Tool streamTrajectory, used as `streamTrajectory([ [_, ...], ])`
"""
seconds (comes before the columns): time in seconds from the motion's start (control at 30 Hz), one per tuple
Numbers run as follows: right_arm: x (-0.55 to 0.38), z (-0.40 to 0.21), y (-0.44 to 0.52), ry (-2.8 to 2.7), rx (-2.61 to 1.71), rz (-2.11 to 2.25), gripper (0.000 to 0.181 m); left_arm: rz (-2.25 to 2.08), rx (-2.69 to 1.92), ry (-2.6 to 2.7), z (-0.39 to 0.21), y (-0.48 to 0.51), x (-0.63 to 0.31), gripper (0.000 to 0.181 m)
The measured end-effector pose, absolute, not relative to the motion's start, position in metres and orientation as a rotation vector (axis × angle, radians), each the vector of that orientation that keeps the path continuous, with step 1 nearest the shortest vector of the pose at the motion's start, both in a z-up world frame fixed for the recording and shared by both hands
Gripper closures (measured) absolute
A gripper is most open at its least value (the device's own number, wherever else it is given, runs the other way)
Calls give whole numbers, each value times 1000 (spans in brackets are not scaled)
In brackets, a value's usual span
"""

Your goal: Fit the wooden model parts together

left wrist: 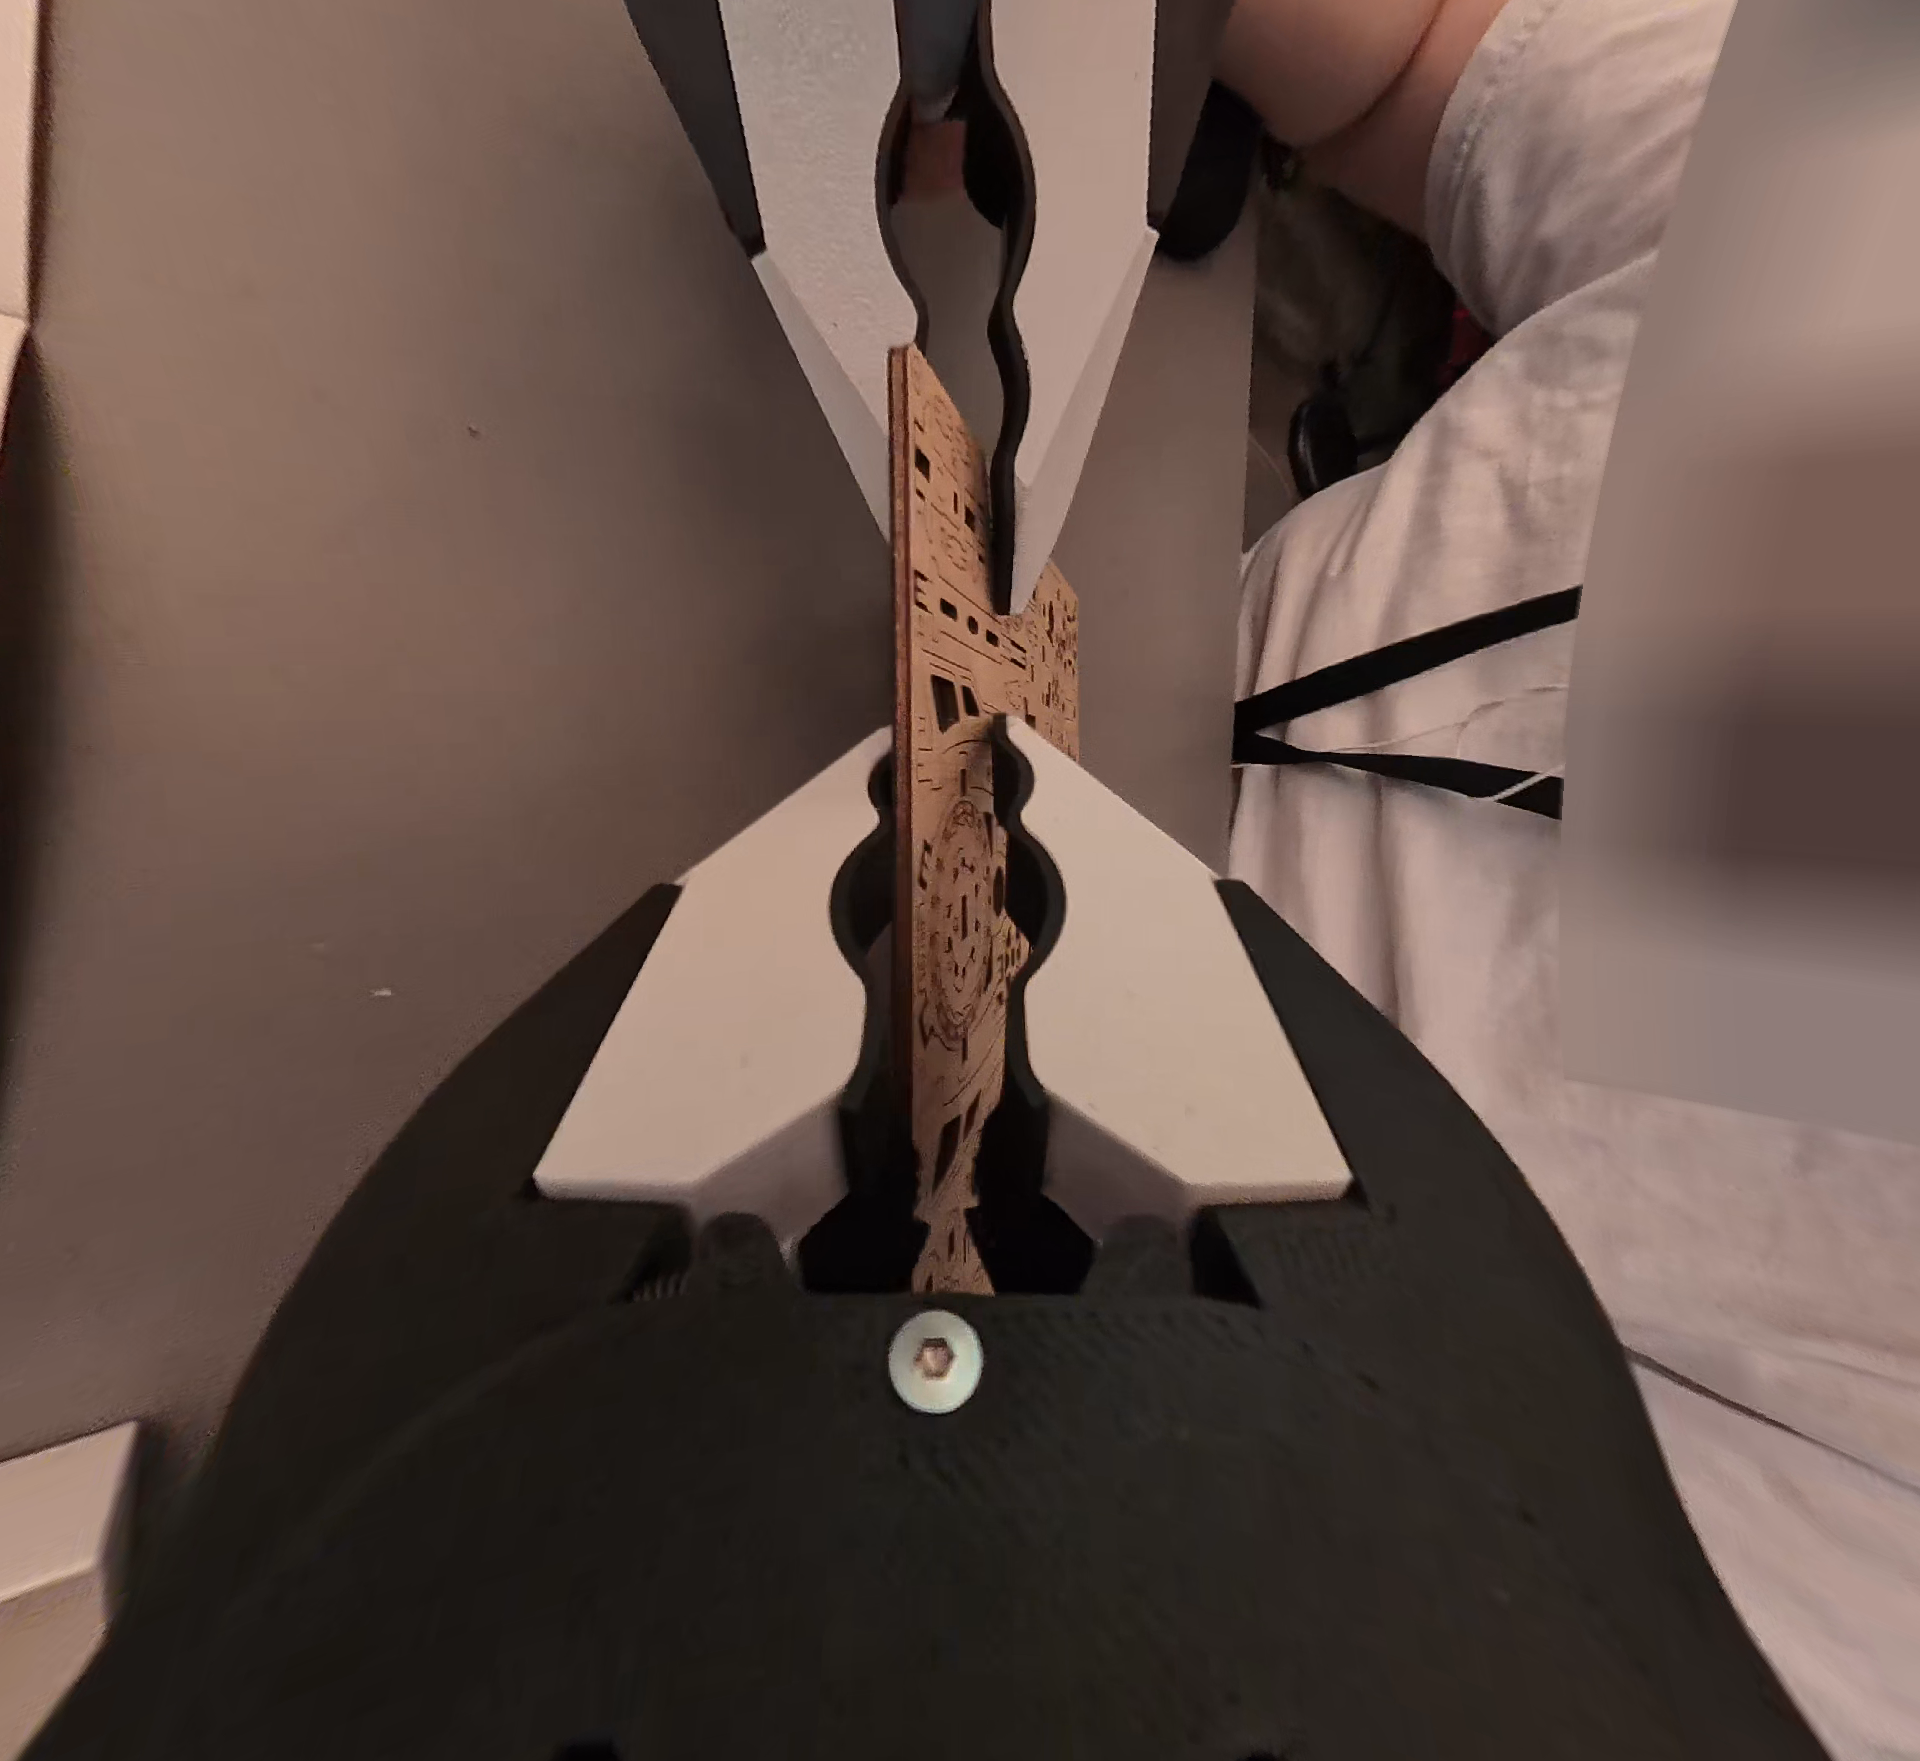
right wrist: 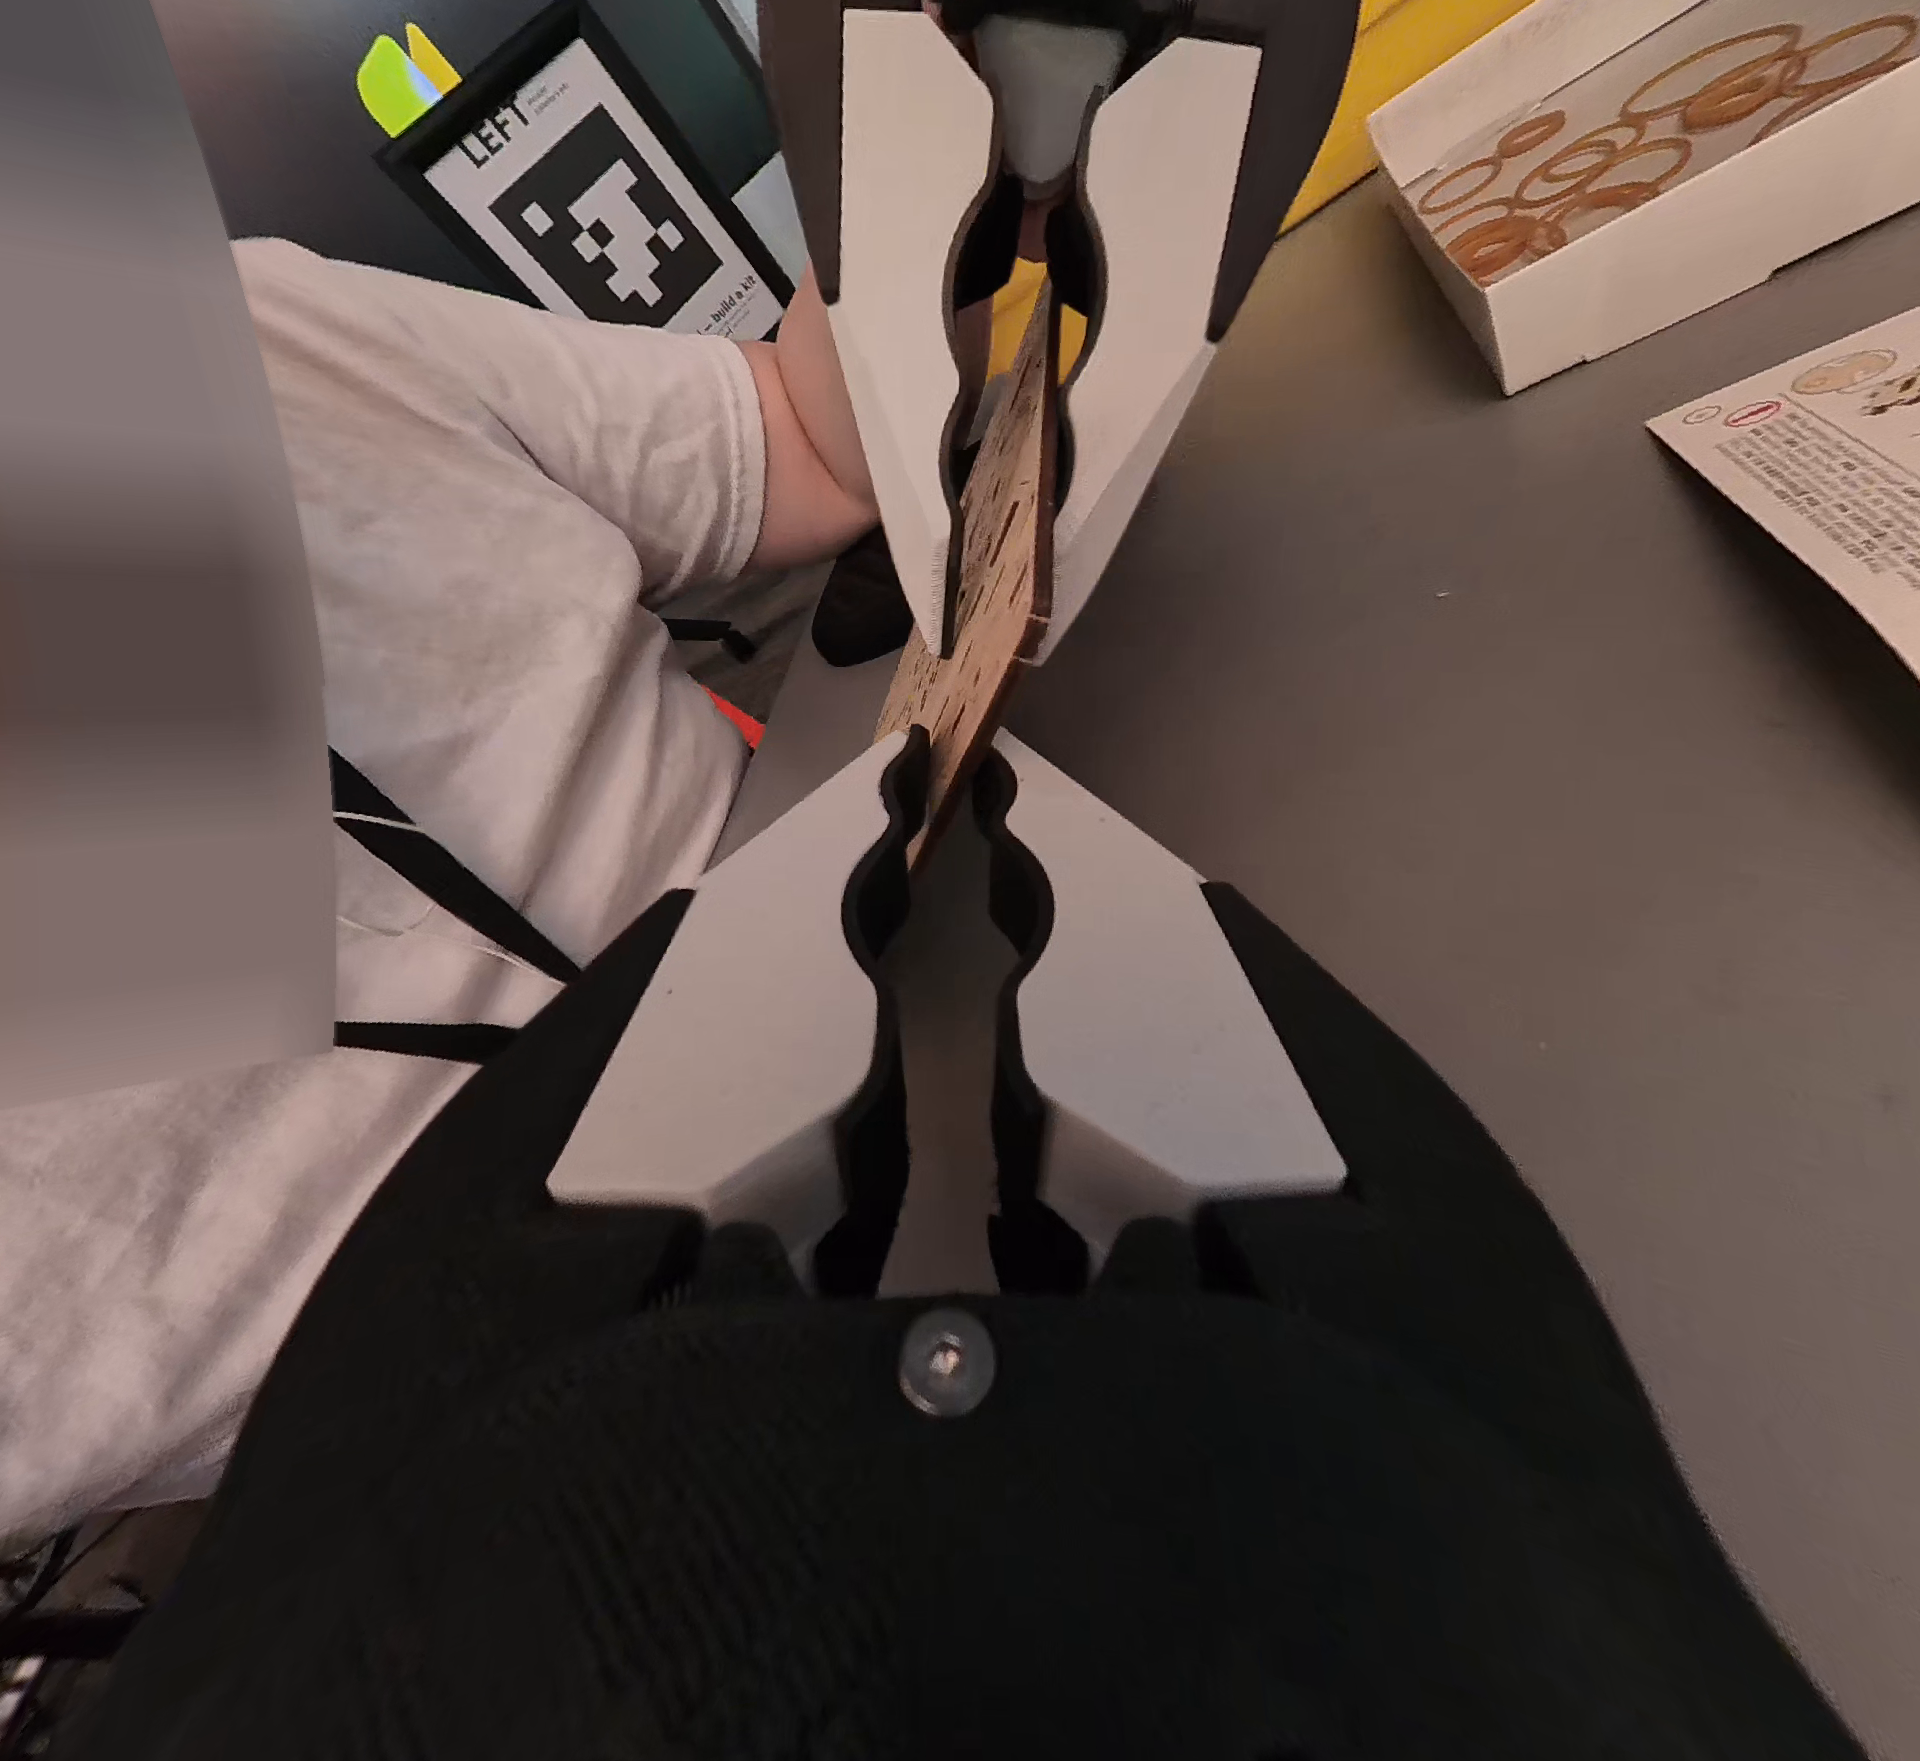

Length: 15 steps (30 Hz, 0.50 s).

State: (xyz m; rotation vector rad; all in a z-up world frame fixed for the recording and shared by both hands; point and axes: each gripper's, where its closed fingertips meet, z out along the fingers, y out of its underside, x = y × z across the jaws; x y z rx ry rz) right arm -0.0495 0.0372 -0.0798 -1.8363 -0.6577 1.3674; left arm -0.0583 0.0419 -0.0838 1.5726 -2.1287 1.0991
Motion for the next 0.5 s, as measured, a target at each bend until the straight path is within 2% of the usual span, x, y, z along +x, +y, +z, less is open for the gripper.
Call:
streamTrajectory([
  [0.07, -54, -78, 38, -641, -1821, 1389, 172, 1113, 1584, -2088, -83, 42, -65, 171],
  [0.23, -56, -62, 45, -608, -1737, 1391, 144, 1147, 1622, -2023, -82, 49, -73, 172],
  [0.4, -29, -59, 64, -754, -1788, 900, 129, 1150, 1630, -2028, -76, 56, -78, 175],
  [0.5, -23, -38, 75, -732, -1781, 855, 115, 1165, 1625, -2036, -71, 57, -80, 176],
])
